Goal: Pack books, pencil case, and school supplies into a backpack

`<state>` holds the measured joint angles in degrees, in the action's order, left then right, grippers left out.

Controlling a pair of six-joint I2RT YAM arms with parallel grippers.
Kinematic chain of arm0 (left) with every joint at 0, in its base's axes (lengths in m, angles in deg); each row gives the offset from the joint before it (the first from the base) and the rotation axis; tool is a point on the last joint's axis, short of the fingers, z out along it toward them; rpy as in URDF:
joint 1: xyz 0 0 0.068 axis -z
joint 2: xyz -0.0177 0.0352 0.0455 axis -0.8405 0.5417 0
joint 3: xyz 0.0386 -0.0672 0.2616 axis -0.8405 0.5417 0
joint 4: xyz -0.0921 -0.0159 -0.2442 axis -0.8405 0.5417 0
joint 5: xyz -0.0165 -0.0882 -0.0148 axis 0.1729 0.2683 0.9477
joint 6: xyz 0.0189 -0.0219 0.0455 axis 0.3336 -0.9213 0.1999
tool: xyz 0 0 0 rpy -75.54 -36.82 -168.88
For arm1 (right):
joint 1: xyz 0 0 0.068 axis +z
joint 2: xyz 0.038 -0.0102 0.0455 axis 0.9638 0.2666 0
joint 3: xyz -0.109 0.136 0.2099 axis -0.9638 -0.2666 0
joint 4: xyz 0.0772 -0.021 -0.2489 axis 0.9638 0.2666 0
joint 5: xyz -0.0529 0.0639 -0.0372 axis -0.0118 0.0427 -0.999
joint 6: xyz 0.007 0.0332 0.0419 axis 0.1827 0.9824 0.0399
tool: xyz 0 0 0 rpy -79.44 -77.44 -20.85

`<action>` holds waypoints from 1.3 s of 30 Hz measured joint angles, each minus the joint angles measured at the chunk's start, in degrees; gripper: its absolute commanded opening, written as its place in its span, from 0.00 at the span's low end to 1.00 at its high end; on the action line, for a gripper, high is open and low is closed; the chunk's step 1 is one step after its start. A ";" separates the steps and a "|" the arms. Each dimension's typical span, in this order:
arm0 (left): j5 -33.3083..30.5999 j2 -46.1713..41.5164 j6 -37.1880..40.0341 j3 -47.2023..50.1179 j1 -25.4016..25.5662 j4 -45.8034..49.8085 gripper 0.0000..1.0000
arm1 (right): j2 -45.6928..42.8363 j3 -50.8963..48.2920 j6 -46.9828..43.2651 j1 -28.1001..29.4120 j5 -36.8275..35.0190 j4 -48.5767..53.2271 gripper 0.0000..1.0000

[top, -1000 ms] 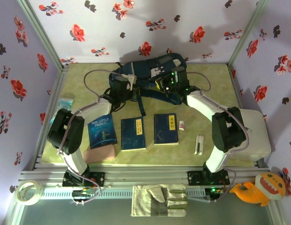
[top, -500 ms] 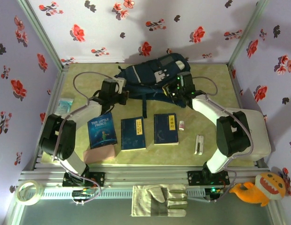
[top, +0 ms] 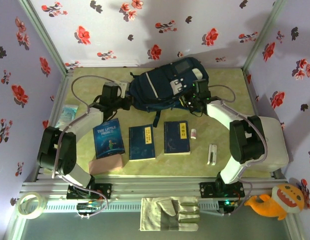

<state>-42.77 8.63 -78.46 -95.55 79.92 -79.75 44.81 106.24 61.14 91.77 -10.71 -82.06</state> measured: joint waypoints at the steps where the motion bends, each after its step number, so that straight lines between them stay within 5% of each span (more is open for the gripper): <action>1: 1.22 0.87 -0.96 -0.13 0.42 0.33 0.35 | 0.00 0.04 0.00 0.00 0.02 -0.11 0.01; 11: 9.53 9.18 -3.63 -2.64 4.50 2.60 0.45 | -0.44 2.21 0.00 0.00 1.73 -0.17 0.02; 23: 12.13 15.47 -5.42 -11.45 4.50 4.22 0.47 | -2.25 2.80 0.22 0.00 3.04 -1.62 0.02; 39: 8.44 18.38 -8.33 -13.92 3.63 5.40 0.14 | -2.32 2.80 0.24 -0.07 3.43 -1.81 0.02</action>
<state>-34.33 27.01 -86.79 -109.48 83.55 -74.35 42.50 109.04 61.38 91.71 -7.27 -83.88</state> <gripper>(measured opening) 0.154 0.068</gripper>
